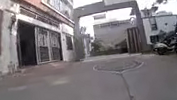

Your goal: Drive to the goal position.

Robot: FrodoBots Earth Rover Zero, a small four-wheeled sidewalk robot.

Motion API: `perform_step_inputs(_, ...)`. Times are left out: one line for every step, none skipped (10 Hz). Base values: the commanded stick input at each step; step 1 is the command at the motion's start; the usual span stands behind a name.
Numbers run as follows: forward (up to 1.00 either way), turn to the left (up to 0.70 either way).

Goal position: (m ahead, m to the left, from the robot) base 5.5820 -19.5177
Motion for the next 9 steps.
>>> perform_step_inputs(1.00,0.06)
perform_step_inputs(1.00,0.06)
perform_step_inputs(1.00,0.06)
perform_step_inputs(1.00,0.06)
perform_step_inputs(1.00,0.06)
perform_step_inputs(1.00,0.06)
perform_step_inputs(1.00,0.06)
perform_step_inputs(1.00,0.03)
perform_step_inputs(1.00,-0.14)
